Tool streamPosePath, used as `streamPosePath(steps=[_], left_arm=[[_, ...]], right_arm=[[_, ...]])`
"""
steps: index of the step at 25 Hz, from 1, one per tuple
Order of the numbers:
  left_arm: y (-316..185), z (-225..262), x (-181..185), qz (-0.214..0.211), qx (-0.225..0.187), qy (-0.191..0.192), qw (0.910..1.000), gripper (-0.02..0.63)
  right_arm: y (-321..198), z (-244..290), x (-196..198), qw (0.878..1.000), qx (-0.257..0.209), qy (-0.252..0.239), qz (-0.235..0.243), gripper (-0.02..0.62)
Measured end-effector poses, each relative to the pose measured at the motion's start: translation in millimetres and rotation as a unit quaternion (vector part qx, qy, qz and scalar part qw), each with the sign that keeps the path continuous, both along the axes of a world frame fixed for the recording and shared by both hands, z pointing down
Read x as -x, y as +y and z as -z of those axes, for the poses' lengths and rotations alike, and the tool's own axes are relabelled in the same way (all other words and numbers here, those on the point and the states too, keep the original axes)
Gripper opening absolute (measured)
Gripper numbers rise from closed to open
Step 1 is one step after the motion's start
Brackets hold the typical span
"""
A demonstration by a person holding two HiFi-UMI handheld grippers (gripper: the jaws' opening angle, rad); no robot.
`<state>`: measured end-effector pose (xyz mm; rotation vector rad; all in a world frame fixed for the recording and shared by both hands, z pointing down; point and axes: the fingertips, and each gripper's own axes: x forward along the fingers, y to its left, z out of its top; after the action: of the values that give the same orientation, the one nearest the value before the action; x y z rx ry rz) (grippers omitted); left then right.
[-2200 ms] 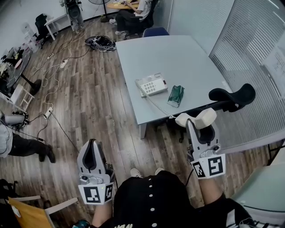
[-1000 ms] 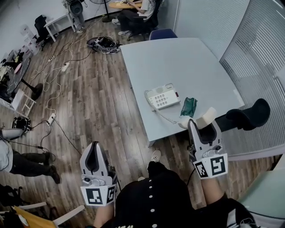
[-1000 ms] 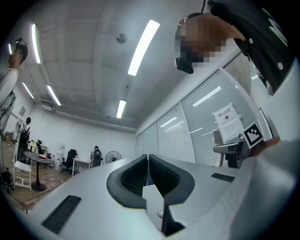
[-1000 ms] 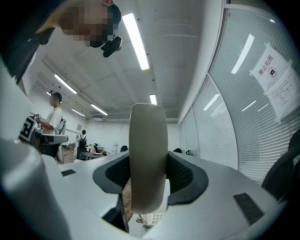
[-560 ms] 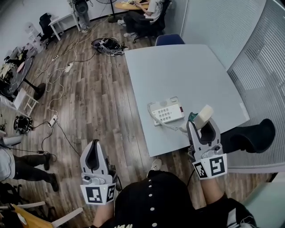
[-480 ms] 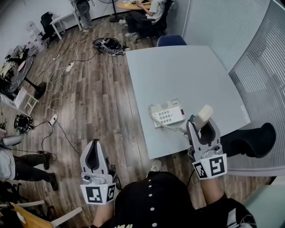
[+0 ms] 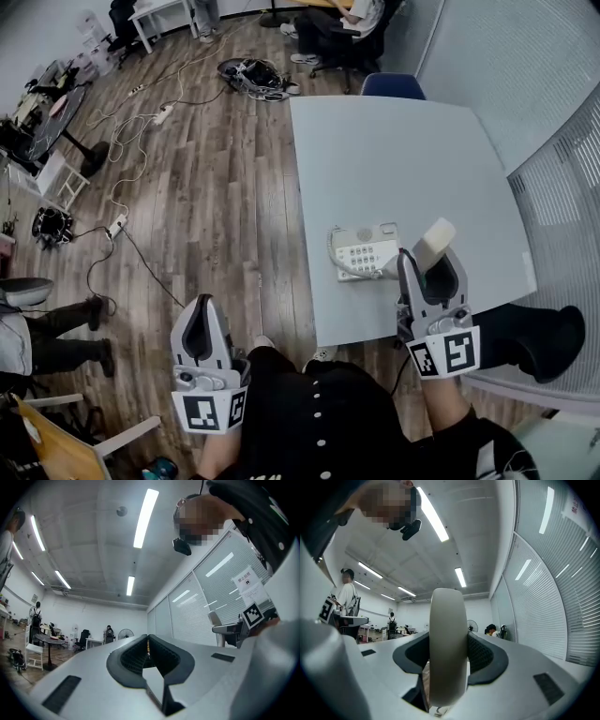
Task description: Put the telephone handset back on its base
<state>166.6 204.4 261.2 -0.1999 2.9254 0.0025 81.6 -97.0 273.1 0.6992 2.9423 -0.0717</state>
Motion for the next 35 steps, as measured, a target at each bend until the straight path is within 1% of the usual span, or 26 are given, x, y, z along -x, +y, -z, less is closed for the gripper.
streamPosePath(steps=[2, 5, 13, 18, 25, 28, 31, 35], left_arm=[[9.0, -5.5, 6.9, 0.004, 0.000, 0.005, 1.0000, 0.018], [21.2, -9.6, 20.9, -0.002, -0.001, 0.009, 1.0000, 0.018], [66.6, 1.4, 78.6, -0.048, 0.006, -0.006, 0.9988, 0.018], [101.0, -0.2, 109.1, -0.058, 0.003, -0.003, 0.9983, 0.018], [149.2, -10.9, 152.6, -0.065, -0.001, 0.005, 0.9979, 0.018], [169.6, -9.6, 171.3, -0.073, -0.001, 0.002, 0.9973, 0.018], [191.1, -8.2, 184.3, -0.082, 0.000, 0.000, 0.9966, 0.018], [208.6, -5.3, 195.8, -0.093, 0.013, -0.002, 0.9955, 0.018]], right_arm=[[8.0, -4.8, 9.0, 1.000, 0.000, 0.004, 0.001, 0.232], [19.0, -8.9, 18.4, 1.000, -0.004, 0.008, -0.002, 0.232], [53.9, -5.1, 49.0, 0.999, -0.001, 0.002, -0.048, 0.232], [80.4, -3.0, 72.8, 0.998, -0.002, 0.001, -0.069, 0.232], [125.9, -8.6, 114.5, 0.997, -0.004, 0.003, -0.081, 0.232], [144.8, -7.4, 129.8, 0.996, -0.005, 0.001, -0.090, 0.232], [165.4, -4.7, 137.4, 0.995, -0.004, -0.003, -0.099, 0.232], [184.3, -4.8, 142.0, 0.994, -0.006, 0.000, -0.109, 0.232]])
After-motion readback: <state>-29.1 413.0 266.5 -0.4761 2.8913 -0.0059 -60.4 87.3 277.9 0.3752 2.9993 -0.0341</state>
